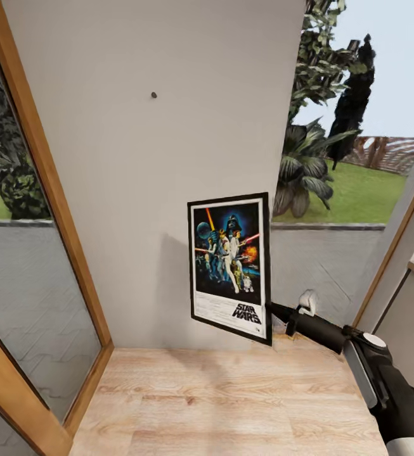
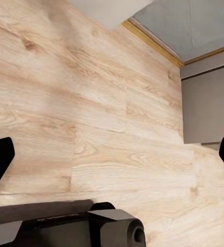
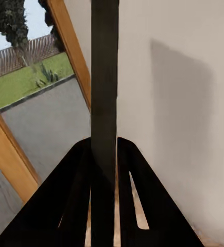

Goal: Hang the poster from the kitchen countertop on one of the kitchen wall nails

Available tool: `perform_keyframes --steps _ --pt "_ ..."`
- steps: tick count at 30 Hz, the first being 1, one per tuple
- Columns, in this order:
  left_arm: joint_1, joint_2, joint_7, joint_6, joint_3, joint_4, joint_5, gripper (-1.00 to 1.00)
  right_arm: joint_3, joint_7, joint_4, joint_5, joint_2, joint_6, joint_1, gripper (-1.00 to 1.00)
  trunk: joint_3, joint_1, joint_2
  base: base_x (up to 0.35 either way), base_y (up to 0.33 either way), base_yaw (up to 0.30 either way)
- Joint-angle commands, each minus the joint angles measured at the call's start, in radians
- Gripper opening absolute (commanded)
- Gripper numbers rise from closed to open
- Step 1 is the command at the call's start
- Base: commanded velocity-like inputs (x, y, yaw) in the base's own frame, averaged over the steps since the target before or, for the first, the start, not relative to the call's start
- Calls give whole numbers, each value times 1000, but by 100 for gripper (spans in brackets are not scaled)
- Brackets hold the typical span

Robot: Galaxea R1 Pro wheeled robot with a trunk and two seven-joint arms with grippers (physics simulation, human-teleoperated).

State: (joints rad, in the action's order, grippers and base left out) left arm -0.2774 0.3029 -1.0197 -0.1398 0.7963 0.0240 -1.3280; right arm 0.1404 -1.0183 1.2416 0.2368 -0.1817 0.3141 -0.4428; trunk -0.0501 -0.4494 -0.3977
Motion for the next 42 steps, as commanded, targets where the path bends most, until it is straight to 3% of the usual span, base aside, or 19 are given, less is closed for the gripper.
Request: perform_keyframes --steps 1,5,13,15,17,18,21,22,24,26,28,38,41,42 --pt "-1 -1 -1 -9 8 0 -5 100 -3 -5 9 7 1 31 -13 -100 -2 -1 -2 0 0 0" --pt "0 -4 0 -9 8 1 -5 100 -15 2 44 7 4 91 -69 -100 -2 -1 -2 0 0 0" --pt "0 -5 3 -9 9 1 -5 100 -20 42 103 11 11 182 -128 -100 -2 -1 -2 0 0 0" --pt "0 -5 5 -9 9 1 -5 100 -20 57 112 12 14 213 -164 -100 -2 -1 -2 0 0 0" --pt "0 -5 6 -9 9 1 -5 100 -24 69 118 13 17 295 -219 -100 -2 -1 -2 0 0 0" --pt "0 -5 7 -9 9 2 -5 100 -56 73 122 13 21 373 -286 -100 -2 -1 -2 0 0 0" --pt "0 -5 7 -9 9 2 -5 100 -99 73 129 14 26 413 -359 -100 -2 -1 -2 0 0 0" --pt "0 -5 7 -9 9 2 -5 100 -115 72 137 16 42 425 -404 -100 -2 -1 -2 0 0 0" --pt "0 -5 7 -9 9 2 -5 100 -117 72 138 22 48 427 -413 -100 -2 -1 -2 0 0 0" --pt "0 -6 7 -9 10 2 -4 100 -121 52 139 96 55 429 -424 -100 -2 -1 -2 0 0 0" --pt "0 -6 8 -9 10 2 -4 100 -121 43 139 133 56 424 -426 -100 -2 -1 -2 0 0 0" --pt "0 -7 8 -9 12 2 -4 100 -119 -18 129 185 59 412 -433 -100 -2 -1 -2 0 0 0" --pt "0 -7 9 -9 13 2 -4 100 -120 -20 117 313 58 410 -462 -100 -2 -1 -2 0 0 0" --pt "0 -9 9 -9 13 2 -4 100 -120 -21 113 321 58 410 -465 -100 -2 -1 -2 0 0 0"
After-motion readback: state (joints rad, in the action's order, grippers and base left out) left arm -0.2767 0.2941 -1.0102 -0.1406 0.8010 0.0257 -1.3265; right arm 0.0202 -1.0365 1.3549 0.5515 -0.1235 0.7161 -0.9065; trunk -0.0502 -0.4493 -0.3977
